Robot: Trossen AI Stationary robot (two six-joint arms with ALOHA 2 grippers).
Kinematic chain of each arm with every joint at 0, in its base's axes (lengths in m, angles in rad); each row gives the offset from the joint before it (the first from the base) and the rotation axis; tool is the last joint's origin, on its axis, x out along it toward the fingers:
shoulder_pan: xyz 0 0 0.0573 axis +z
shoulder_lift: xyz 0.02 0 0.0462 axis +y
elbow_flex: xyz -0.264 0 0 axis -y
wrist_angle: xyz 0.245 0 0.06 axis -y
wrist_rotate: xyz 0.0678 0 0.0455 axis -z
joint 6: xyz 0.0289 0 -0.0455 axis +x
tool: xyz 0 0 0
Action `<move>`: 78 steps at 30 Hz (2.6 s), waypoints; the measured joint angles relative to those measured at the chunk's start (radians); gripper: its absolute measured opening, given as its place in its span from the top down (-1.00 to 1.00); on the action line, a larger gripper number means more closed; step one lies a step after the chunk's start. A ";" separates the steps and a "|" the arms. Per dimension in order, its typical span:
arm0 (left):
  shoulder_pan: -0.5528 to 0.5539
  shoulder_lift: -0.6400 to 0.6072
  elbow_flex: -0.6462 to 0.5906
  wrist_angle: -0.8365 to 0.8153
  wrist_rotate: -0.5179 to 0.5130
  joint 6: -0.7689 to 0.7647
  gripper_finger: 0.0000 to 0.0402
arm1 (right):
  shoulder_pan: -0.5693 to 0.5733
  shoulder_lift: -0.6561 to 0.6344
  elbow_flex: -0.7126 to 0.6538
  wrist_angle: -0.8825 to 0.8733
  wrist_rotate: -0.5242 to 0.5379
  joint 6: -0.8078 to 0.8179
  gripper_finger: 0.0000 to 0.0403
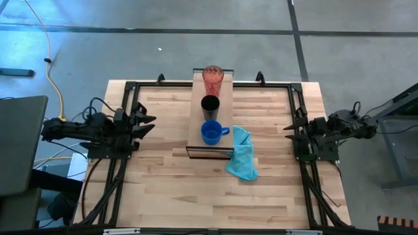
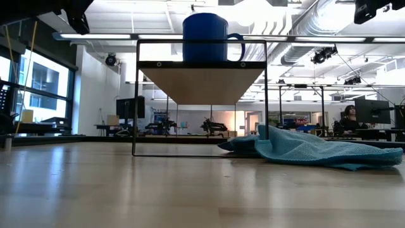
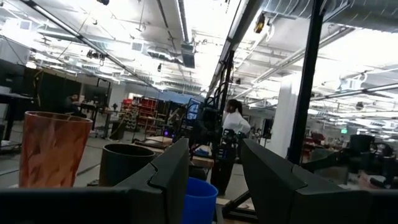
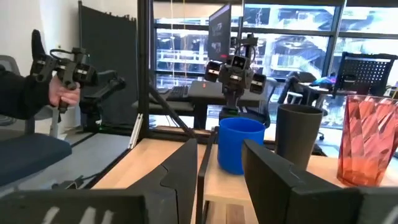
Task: Stack small to large cups/mugs on shelf
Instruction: Return to Home Position
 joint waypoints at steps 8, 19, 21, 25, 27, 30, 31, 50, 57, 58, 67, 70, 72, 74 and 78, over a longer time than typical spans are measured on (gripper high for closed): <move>0.000 0.000 0.000 0.007 0.040 -0.015 0.31 | 0.000 0.000 -0.054 0.003 -0.116 0.105 0.41; 0.000 0.000 0.000 0.000 0.160 -0.086 0.31 | -0.027 0.000 -0.278 0.271 -0.199 0.183 0.41; 0.000 0.000 0.000 0.010 0.160 -0.087 0.31 | -0.062 0.000 -0.305 0.301 -0.261 0.220 0.41; 0.000 0.001 0.000 0.007 0.159 -0.087 0.31 | -0.146 0.001 -0.322 0.311 -0.381 0.261 0.41; 0.000 0.000 0.000 0.006 0.159 -0.089 0.31 | -0.187 0.001 -0.314 0.311 -0.420 0.246 0.41; 0.000 0.000 0.000 0.001 0.160 -0.098 0.31 | -0.253 0.000 -0.302 0.316 -0.474 0.235 0.41; 0.000 0.000 0.000 -0.007 0.163 -0.105 0.31 | -0.276 0.000 -0.302 0.306 -0.494 0.236 0.41; 0.000 0.001 0.000 -0.083 -0.007 -0.077 0.31 | -0.412 0.001 -0.306 0.251 -0.243 0.112 0.41; 0.000 0.000 0.000 -0.101 -0.009 -0.081 0.31 | -0.325 0.001 -0.306 0.250 -0.127 0.109 0.41; 0.000 0.000 0.000 -0.101 -0.009 -0.081 0.31 | -0.313 0.001 -0.306 0.250 -0.110 0.108 0.41; 0.000 -0.005 0.000 -0.136 0.011 -0.085 0.31 | -0.272 0.001 -0.410 0.358 -0.068 0.139 0.41; -0.001 -0.018 0.000 -0.144 0.041 -0.103 0.31 | -0.272 0.002 -0.436 0.426 -0.069 0.134 0.41; -0.001 -0.032 0.000 -0.149 0.053 -0.111 0.31 | -0.274 0.000 -0.430 0.426 -0.069 0.121 0.41; -0.001 -0.053 0.000 -0.162 0.062 -0.113 0.31 | -0.277 0.000 -0.429 0.425 -0.071 0.113 0.41; -0.001 -0.101 0.000 -0.205 0.071 -0.123 0.31 | -0.277 0.001 -0.432 0.394 -0.084 0.140 0.41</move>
